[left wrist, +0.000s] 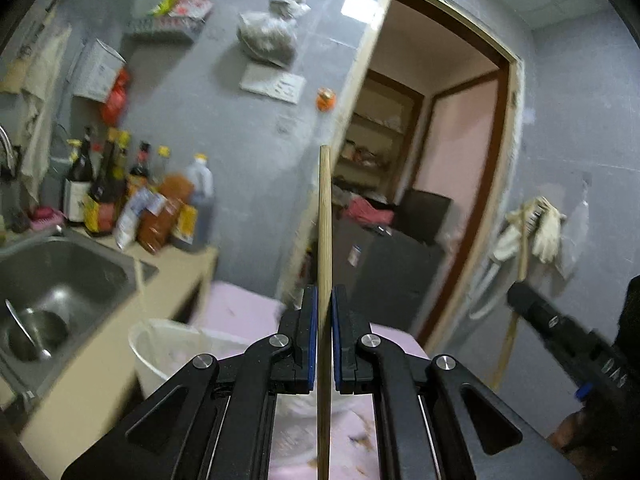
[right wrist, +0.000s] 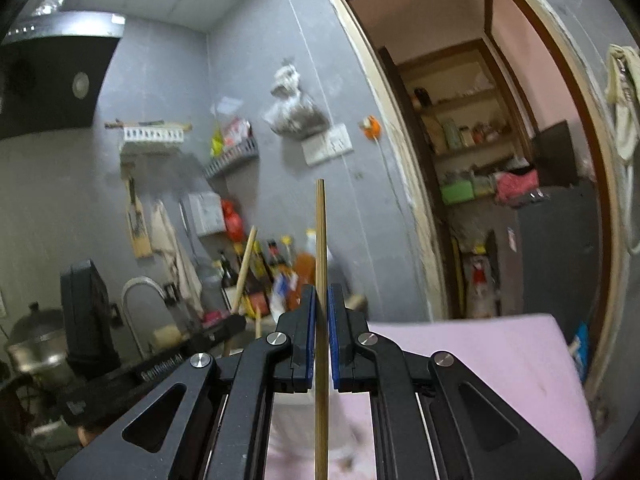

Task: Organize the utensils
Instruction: 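Lift both chopsticks and carry them toward the white caddy basket, then lower both chopsticks into the basket and open both tools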

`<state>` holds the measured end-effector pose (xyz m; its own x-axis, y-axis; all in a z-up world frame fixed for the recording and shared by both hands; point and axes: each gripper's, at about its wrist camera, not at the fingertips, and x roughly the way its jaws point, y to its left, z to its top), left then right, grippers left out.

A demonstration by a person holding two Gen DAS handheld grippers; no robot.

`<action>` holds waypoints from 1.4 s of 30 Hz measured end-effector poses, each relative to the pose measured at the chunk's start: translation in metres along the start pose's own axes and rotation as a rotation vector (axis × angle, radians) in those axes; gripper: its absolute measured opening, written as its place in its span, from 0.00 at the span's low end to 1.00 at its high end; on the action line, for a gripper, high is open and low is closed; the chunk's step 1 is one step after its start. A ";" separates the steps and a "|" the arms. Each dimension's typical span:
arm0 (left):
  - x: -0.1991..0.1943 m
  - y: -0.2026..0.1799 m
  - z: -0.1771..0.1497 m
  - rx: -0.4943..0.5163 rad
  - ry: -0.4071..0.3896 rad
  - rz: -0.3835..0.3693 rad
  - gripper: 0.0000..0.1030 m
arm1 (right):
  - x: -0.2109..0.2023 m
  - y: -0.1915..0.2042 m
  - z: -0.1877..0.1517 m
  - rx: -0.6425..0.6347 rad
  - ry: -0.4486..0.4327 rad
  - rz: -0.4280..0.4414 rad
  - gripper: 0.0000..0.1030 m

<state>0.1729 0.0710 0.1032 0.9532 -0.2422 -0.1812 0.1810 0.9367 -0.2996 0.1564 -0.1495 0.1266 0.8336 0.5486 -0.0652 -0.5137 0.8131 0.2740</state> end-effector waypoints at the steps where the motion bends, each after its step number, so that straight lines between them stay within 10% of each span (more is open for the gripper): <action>1: 0.002 0.007 0.005 -0.006 -0.013 0.014 0.04 | 0.004 0.004 0.004 -0.004 -0.010 0.006 0.04; 18: 0.031 0.078 0.030 -0.034 -0.227 0.208 0.04 | 0.083 0.036 0.006 -0.095 -0.248 -0.123 0.04; 42: 0.039 0.072 -0.036 -0.086 -0.028 0.264 0.07 | 0.098 0.023 -0.048 -0.135 -0.011 -0.105 0.05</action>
<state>0.2142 0.1198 0.0404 0.9711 0.0152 -0.2381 -0.0941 0.9415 -0.3237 0.2163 -0.0674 0.0805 0.8861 0.4572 -0.0760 -0.4452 0.8852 0.1350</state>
